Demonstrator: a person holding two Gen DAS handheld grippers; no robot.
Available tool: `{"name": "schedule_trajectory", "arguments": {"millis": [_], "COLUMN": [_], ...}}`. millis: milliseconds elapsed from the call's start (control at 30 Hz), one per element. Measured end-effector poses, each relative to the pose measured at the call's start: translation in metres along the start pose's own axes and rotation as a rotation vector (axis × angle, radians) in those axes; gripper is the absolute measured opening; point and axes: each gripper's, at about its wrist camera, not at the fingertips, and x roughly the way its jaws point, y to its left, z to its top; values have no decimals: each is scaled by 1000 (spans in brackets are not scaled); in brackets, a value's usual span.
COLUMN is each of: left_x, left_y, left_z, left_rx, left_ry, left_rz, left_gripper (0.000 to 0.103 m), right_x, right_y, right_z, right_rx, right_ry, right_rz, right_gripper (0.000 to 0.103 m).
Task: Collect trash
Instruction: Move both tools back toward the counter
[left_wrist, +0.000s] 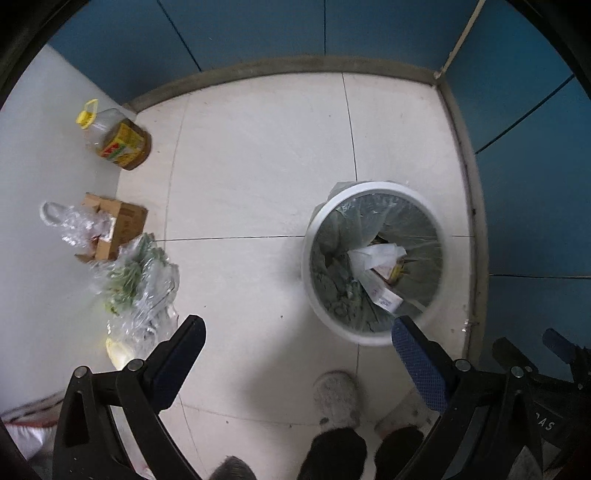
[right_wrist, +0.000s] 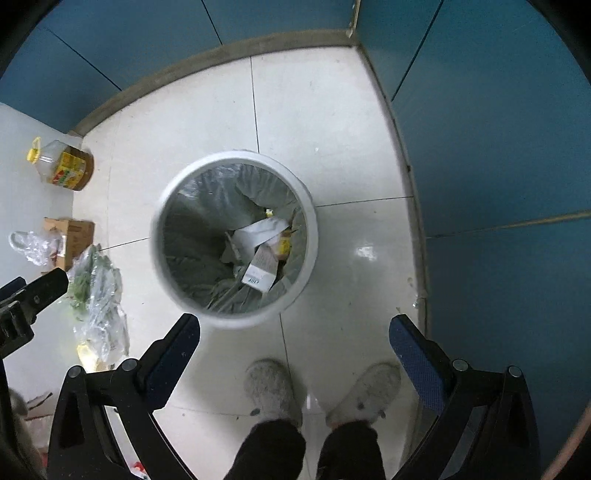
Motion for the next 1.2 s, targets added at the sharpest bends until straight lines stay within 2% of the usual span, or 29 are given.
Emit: {"name": "schedule_trajectory", "arguments": {"millis": [233,433,567,700,767,867,1000,1100,1200], "left_x": [-119,-223,-290,-340,-362,-394,-434,-457,-475], "left_y": [5,6,4,5,6,6,-3,-26,-64], "left_z": [-33,-64,-87,-105,-112,-123,-134,-135,-132], "left_rx": [-15,12,38,54,60,54,24,34,67], "left_ry": [-74,-161,-226,-274,-292,-335,-431,-478,-525], "left_rz": [-27,-53,-58,-77,-85,-50,54,65,25], "left_gripper": [103,103,103,103,103,103,103,103,103], "right_x": [-144,-269,-343,-405,-430,-461,-498,-522,-537], "right_y": [7,2,-6,-9,-10,-14,-30,-62,-110], "right_z": [-32,-64,-88,-113,-125,-138,-154,-163,-171], "right_rx": [-29,-27,0,-14,-17,-18,3,57,158], "right_ry": [-105,-199,-240,-283,-302,-340,-391,-438,-478], "right_rz": [-8,10,35,56,77,109,183,230,241], "right_gripper": [103,103,103,103,103,103,103,103,103]}}
